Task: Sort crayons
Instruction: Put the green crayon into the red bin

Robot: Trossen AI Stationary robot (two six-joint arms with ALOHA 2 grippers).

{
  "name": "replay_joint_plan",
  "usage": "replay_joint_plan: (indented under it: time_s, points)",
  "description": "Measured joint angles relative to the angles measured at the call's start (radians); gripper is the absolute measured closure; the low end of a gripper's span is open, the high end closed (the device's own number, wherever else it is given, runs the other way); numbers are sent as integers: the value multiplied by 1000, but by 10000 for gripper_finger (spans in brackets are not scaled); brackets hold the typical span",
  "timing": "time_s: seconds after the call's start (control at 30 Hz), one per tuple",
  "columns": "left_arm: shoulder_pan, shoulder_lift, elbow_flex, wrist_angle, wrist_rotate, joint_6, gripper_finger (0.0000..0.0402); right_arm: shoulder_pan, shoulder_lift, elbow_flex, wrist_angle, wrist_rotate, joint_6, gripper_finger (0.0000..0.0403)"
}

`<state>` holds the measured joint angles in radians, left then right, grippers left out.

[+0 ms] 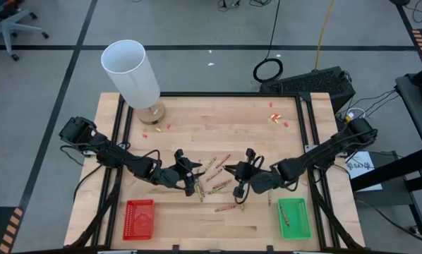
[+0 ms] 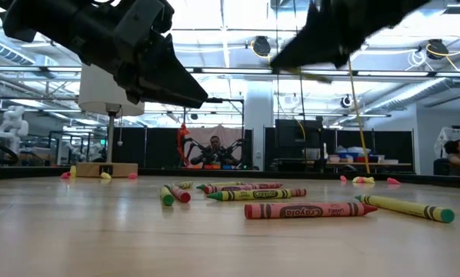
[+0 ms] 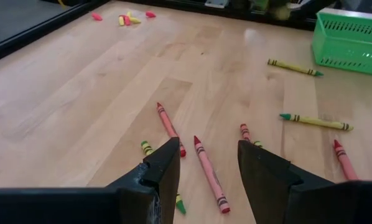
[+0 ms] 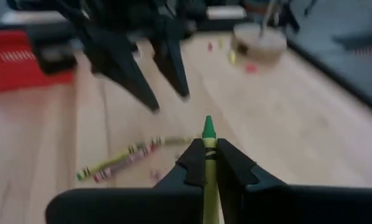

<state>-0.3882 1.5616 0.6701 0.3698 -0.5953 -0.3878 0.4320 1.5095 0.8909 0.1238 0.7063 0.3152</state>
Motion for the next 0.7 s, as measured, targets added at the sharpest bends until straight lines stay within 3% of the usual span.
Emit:
replay_joint_plan:
  time_s: [0.23, 0.57, 0.7]
  points:
    - [0, 0, 0, 37, 19, 0, 242, -1, -54, -23, 170, -1, -182, 401]
    - [0, 0, 0, 70, 23, 4, 242, -1, 1, -313, 886, -6, -228, 401]
    - [0, 0, 0, 71, 23, 3, 242, -1, 28, -335, 1004, -6, -271, 401]
